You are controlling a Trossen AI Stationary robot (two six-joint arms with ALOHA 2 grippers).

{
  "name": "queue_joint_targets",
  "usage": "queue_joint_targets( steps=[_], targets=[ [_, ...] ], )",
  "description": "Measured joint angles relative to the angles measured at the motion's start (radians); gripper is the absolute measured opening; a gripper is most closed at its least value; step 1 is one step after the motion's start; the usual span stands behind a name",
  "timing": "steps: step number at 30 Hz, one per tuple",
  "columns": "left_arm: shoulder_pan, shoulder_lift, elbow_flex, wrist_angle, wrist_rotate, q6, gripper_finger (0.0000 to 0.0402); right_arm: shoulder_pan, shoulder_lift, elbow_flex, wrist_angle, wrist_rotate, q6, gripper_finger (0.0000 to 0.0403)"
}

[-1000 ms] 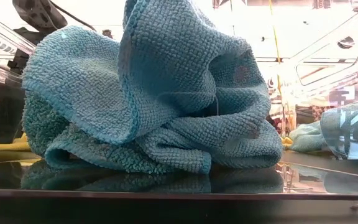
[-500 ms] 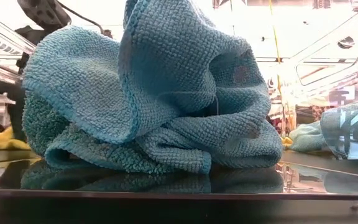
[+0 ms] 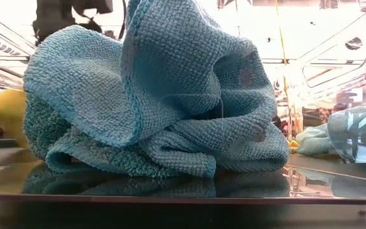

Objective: Sort microfiber towel by color & place in baskets
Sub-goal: Put the yellow microfiber cloth into the top transparent bin

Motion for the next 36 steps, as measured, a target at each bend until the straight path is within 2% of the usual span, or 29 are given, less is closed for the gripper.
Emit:
queue_joint_targets(
  steps=[4,11,16,26,36],
  targets=[
    [0.0,-0.033,0.128,-0.033,-0.054,-0.01,0.001,0.0,0.009,0.0,-0.007,0.024,0.0,0.0215],
    [-0.014,-0.044,0.354,-0.023,-0.078,-0.002,0.001,0.0,0.045,0.0,-0.013,0.024,-0.001,0.0215],
    [-0.052,-0.044,0.459,0.052,-0.088,0.017,0.001,0.0,0.071,0.0,-0.032,0.023,-0.023,0.0215],
    [-0.141,-0.027,0.505,0.289,-0.003,0.018,0.001,0.0,0.079,0.0,-0.034,0.022,-0.049,0.0215],
    [-0.16,0.144,0.504,0.288,-0.003,0.036,0.001,0.0,0.078,0.0,-0.034,0.021,-0.046,0.0215]
  ],
)
